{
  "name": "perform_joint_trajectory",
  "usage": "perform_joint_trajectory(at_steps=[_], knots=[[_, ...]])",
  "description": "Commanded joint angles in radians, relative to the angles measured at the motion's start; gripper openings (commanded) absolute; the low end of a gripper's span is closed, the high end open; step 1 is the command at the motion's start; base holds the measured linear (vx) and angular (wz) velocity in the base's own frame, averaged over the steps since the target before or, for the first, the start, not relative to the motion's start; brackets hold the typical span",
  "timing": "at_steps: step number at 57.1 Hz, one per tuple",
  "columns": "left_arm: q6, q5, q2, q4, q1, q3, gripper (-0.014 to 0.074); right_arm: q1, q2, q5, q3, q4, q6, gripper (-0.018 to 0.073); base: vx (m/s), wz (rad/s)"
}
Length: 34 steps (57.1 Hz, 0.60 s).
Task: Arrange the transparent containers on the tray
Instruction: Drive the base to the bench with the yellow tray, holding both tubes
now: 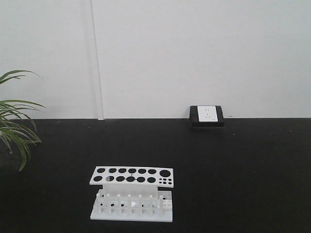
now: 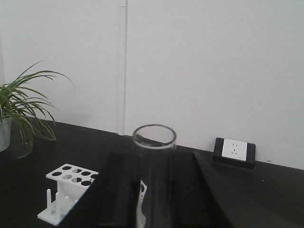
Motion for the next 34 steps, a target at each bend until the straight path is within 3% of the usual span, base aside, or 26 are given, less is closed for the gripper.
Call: perform_joint_trajectory(at_steps=[1,34], knots=[[-0.006,-0.080,0.001,-0.003,-0.004,-0.030,-0.0001,-0.004,0.002,0.007,-0.028,-0.007,-0.003,-0.0011,0.00,0.00],[-0.006,-0.080,0.001,-0.003,-0.004,-0.030,-0.0001,-0.004,0.002,0.007,-0.028,-0.007,-0.003,-0.0011,0.00,0.00]])
